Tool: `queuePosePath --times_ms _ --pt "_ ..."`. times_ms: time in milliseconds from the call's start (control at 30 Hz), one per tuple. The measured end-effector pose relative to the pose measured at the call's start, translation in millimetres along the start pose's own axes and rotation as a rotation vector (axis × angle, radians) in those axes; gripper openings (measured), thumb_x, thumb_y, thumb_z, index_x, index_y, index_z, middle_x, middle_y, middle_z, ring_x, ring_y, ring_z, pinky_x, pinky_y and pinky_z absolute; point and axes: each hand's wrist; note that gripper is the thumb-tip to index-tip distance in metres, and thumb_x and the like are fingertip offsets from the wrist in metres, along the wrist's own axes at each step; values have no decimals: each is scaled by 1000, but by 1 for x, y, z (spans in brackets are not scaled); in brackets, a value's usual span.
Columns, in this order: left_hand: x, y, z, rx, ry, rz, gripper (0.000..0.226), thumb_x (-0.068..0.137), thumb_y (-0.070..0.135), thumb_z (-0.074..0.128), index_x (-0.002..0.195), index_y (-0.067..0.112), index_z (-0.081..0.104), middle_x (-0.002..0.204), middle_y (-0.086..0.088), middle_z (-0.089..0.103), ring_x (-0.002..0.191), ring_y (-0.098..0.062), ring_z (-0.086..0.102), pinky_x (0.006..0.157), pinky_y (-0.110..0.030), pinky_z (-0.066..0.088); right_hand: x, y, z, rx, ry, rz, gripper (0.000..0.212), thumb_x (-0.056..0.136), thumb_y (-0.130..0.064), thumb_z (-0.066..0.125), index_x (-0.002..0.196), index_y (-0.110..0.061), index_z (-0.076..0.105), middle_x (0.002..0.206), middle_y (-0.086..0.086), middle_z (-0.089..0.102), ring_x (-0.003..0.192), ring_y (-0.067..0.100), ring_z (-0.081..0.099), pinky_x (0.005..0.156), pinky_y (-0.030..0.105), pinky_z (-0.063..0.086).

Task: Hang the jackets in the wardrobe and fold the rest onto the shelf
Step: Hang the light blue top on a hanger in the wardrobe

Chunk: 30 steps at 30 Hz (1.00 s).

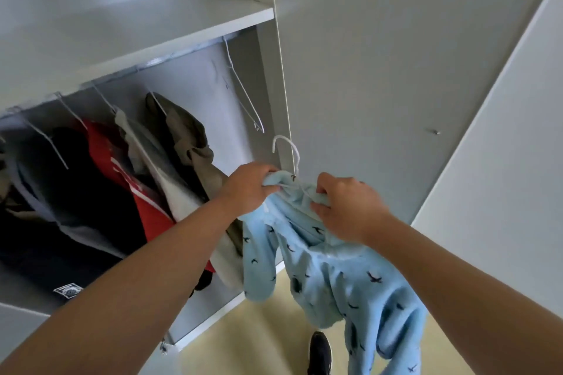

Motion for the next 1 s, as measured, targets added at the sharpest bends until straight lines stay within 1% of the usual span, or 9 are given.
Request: queuePosePath --times_ms 267,367,433,533,633,733,833,900,1000 --pt "70 -67 -21 161 -111 -97 51 86 53 70 123 18 63 117 -1 65 106 -21 60 92 -36 49 87 -19 32 56 -25 13 14 97 -36 48 93 -27 38 80 -1 56 70 27 59 62 35 50" --pt "85 -94 -30 169 -135 -109 47 87 54 66 123 24 59 116 2 66 106 -22 61 89 -36 49 119 -31 39 63 -34 41 11 98 -35 47 96 -24 43 78 0 57 67 24 59 62 37 53" --pt "96 -111 -37 172 -149 -128 54 88 53 66 132 26 54 124 0 65 113 -24 61 95 -40 50 141 -40 43 73 -39 48 11 97 -34 47 96 -24 43 77 -1 54 67 24 58 62 38 53" --pt "118 -138 -51 144 -114 -169 67 94 50 62 150 21 42 143 -7 56 129 -27 53 106 -38 43 179 -57 52 65 -24 42 12 95 -33 47 94 -23 39 76 -2 46 68 27 54 61 36 47" --pt "135 -158 -69 105 -40 -114 57 96 44 64 145 19 51 145 -5 56 133 -23 50 109 -34 39 217 -79 63 58 -15 66 15 92 -32 51 94 -23 40 78 1 45 69 29 48 61 35 41" --pt "148 -170 -89 -39 22 -52 37 96 37 65 132 28 65 132 6 66 122 -14 59 105 -29 46 254 -101 73 64 17 98 21 88 -33 58 102 -20 49 82 2 46 69 29 46 61 35 39" --pt "159 -182 -104 -81 44 5 30 99 37 57 124 27 71 120 10 72 111 -8 64 98 -27 50 289 -119 81 58 27 115 23 88 -34 61 101 -21 46 84 2 44 71 29 47 60 35 40" --pt "166 -189 -110 -22 85 48 30 101 38 53 119 22 72 109 6 75 97 -9 65 83 -24 48 306 -127 83 42 41 126 21 89 -30 60 99 -20 46 82 1 45 71 30 47 59 35 40" --pt "178 -199 -113 64 190 50 29 104 31 50 90 16 70 78 4 69 69 -13 56 62 -19 34 326 -133 89 57 60 133 19 90 -26 59 95 -19 43 78 3 46 70 32 50 58 36 44"
Point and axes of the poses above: each hand's wrist, its own x-axis towards the middle knuckle, its own z-axis out of the palm, y = z × x
